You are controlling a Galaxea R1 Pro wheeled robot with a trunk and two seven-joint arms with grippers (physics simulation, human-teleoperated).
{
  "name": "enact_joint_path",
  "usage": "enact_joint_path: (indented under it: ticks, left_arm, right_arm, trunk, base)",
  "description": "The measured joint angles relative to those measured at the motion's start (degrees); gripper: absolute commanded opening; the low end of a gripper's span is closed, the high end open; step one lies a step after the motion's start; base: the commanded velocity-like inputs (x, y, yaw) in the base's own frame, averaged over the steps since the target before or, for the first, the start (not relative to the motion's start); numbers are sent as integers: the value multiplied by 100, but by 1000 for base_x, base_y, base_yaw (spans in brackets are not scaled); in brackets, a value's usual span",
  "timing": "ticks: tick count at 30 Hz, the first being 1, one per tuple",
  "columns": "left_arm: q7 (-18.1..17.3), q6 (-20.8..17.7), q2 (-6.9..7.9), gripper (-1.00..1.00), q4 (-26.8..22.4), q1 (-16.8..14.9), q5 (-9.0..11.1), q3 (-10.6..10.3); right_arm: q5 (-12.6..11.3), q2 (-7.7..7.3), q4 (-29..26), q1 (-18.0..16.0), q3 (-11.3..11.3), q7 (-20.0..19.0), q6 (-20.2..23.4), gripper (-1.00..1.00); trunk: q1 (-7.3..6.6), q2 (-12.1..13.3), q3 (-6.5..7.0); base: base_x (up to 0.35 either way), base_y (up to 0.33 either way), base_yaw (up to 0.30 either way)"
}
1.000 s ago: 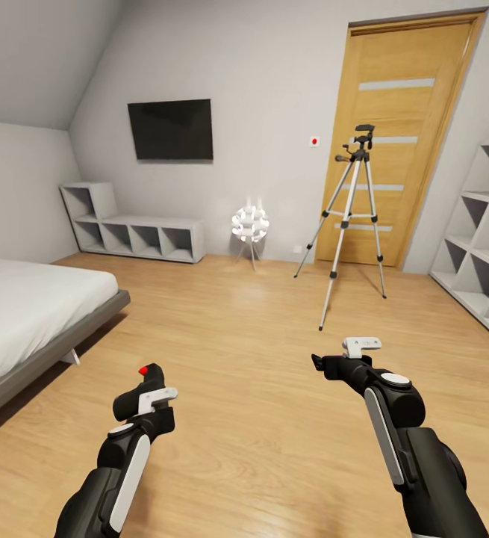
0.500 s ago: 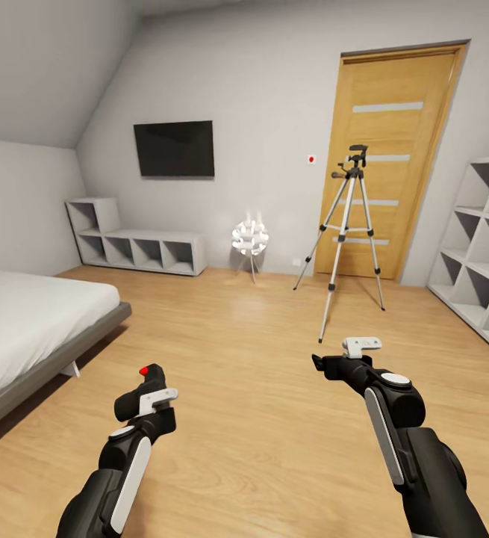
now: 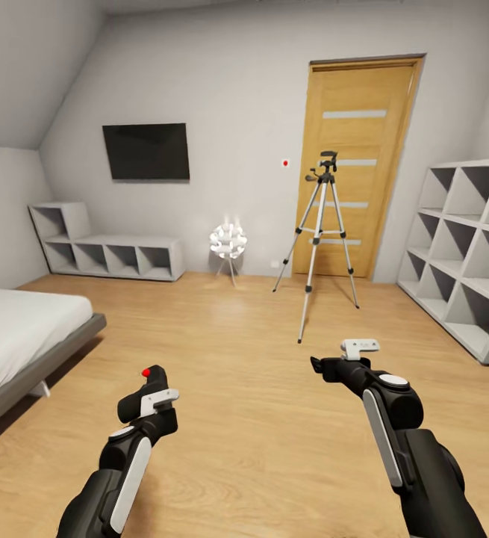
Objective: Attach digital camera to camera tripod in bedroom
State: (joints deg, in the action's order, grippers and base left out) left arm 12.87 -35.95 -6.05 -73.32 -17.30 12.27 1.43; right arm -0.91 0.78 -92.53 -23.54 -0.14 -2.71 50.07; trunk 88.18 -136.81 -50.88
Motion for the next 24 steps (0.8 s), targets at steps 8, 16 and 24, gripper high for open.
enact_joint_path:
  ticks: [8, 16, 24]
  left_arm:
    - [-77, -7, 2, -100, 10, 0, 11, 0]
    - [-89, -13, -3, -100, 10, 1, 14, 2]
    - [-83, -7, -6, -100, 10, 1, 13, 8]
  right_arm:
    - [6, -18, 2, 21, 21, 8, 344, 100]
    - [7, -30, 3, 34, 68, 10, 417, 100]
    - [2, -40, 3, 36, 48, -5, 458, 100]
  trunk:
    - [-176, 321, 144]
    - [-351, 642, 287]
    - [-527, 963, 431]
  base:
    - [0, 0, -242]
    - [0, 0, -76]
    - [0, 0, -11]
